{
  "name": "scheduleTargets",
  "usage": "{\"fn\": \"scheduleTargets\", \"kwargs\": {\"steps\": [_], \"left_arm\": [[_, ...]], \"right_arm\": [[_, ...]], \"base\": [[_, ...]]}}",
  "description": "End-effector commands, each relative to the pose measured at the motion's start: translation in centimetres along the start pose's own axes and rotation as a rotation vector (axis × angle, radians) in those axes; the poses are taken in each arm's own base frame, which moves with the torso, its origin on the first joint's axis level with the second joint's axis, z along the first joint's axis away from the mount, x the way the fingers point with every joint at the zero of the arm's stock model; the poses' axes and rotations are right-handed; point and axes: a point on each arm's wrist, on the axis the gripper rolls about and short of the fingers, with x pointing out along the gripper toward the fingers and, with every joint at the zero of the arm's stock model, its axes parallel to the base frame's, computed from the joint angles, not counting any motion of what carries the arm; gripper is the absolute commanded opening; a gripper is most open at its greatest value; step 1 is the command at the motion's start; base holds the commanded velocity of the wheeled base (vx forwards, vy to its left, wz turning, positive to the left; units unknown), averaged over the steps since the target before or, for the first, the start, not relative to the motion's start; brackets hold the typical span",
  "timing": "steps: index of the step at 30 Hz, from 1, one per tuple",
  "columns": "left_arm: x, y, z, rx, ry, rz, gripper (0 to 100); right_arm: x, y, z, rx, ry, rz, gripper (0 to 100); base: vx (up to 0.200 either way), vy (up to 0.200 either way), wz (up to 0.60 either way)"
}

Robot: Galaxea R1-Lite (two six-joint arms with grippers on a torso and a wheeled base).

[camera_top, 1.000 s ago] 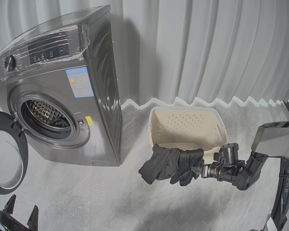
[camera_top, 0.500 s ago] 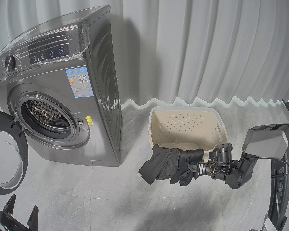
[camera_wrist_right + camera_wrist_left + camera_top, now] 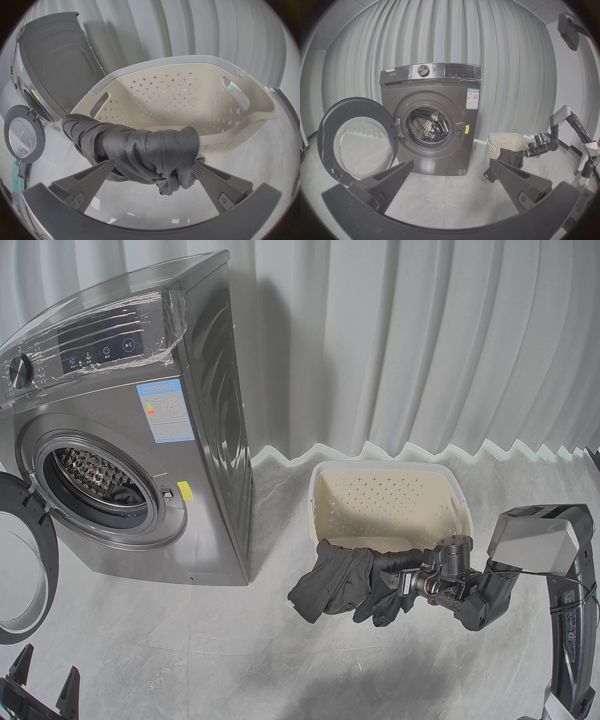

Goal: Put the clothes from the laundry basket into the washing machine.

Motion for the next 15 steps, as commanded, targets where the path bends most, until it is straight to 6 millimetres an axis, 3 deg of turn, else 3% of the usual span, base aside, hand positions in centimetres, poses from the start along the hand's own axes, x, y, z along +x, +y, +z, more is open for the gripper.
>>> {"fn": "scheduleTargets", "kwargs": {"steps": [1, 8, 9, 15], "left_arm": [[0.00, 0.02, -0.49, -0.001, 0.001, 0.002, 100], [0.00, 0.02, -0.49, -0.001, 0.001, 0.002, 100], [0.00, 0.02, -0.49, -0.001, 0.001, 0.000, 100], [0.00, 0.02, -0.49, -0.001, 0.001, 0.002, 100]], "right_arm": [[0.50, 0.02, -0.45, -0.003, 0.008, 0.009, 100], [1.04, 0.09, -0.27, -0.019, -0.042, 0.030, 100], [1.12, 0.03, -0.28, -0.026, -0.050, 0.030, 0], [1.07, 0.10, -0.33, -0.032, -0.066, 0.045, 0]], "base": [[0.000, 0.000, 0.00], [0.000, 0.000, 0.00], [0.000, 0.000, 0.00], [0.000, 0.000, 0.00]]}}
